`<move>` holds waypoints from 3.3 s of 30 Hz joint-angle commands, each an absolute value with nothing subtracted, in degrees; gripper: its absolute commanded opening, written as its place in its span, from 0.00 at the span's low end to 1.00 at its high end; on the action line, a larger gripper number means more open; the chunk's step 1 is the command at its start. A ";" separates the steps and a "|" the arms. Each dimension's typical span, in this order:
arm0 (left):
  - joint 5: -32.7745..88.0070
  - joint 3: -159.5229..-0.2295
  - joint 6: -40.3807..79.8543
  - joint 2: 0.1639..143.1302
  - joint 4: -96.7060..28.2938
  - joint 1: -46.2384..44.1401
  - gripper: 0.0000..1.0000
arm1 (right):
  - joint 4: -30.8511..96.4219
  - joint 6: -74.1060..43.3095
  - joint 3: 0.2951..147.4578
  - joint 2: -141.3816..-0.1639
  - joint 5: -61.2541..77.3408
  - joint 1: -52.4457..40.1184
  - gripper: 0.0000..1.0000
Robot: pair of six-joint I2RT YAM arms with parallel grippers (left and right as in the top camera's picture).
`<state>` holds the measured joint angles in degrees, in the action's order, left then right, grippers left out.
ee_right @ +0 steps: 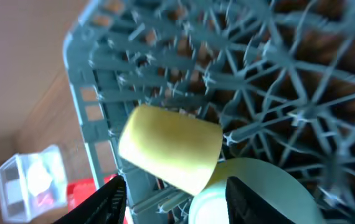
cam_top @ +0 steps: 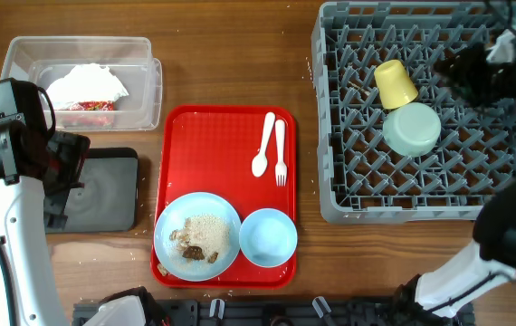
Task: Sort waste into correct bins and load items into the dishwasher rack
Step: 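Release the yellow cup into the rack and open the right gripper, then push the yellow cup upright in the rack with the right gripper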
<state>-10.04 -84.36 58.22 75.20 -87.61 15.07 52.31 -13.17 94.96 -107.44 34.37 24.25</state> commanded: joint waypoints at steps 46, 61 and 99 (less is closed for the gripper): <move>-11.00 -84.18 59.18 74.89 -87.70 15.29 1.00 | 52.03 -15.92 95.68 -102.87 -3.46 -0.30 0.08; -11.00 -84.18 59.18 74.89 -87.70 15.29 1.00 | 39.94 -15.16 95.66 -108.84 2.85 -0.75 0.09; -11.00 -84.18 59.18 74.89 -87.70 15.29 1.00 | 59.51 -15.16 95.79 -107.50 -12.08 -0.67 0.04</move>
